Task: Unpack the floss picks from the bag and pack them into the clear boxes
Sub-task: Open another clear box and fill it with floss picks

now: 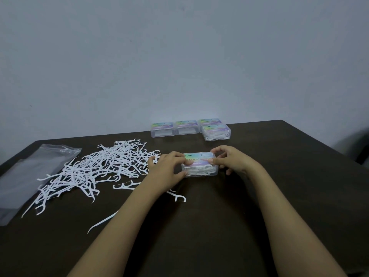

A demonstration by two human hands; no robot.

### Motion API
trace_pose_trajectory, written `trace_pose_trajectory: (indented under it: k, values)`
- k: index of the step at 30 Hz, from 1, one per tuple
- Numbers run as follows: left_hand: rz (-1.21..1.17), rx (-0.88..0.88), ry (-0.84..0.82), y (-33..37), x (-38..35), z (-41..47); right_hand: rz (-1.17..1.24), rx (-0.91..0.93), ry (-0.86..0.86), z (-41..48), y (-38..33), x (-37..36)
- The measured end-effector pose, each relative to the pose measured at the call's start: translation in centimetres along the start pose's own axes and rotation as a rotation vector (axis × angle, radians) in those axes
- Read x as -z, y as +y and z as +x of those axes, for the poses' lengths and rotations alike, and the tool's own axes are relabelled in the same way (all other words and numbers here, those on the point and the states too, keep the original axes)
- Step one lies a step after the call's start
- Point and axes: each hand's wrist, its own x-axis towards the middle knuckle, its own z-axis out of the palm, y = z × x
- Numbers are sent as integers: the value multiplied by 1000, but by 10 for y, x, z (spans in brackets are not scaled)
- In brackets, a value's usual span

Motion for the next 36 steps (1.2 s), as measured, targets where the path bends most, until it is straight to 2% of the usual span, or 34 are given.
trace_pose_trajectory:
  k: [4, 9, 16, 22, 26, 31, 36]
  values:
    - [63, 7, -43, 6, -4, 4, 11, 15, 128, 6, 2, -4]
    - [125, 12, -56, 15, -8, 14, -134, 61, 308, 16, 4, -13]
    - [31, 27, -135, 22, -11, 32, -139, -85, 586, 23, 11, -8]
    - [71, 21, -204, 35, -15, 56, -108, -154, 750, 25, 22, -1]
    - [112, 11, -236, 44, -18, 74, -55, -173, 809, 28, 30, 4]
    - [167, 0, -248, 59, -25, 94, -201, -201, 805, 35, 38, 1]
    - [217, -27, -218, 69, -32, 109, -207, -224, 806, 42, 40, 4]
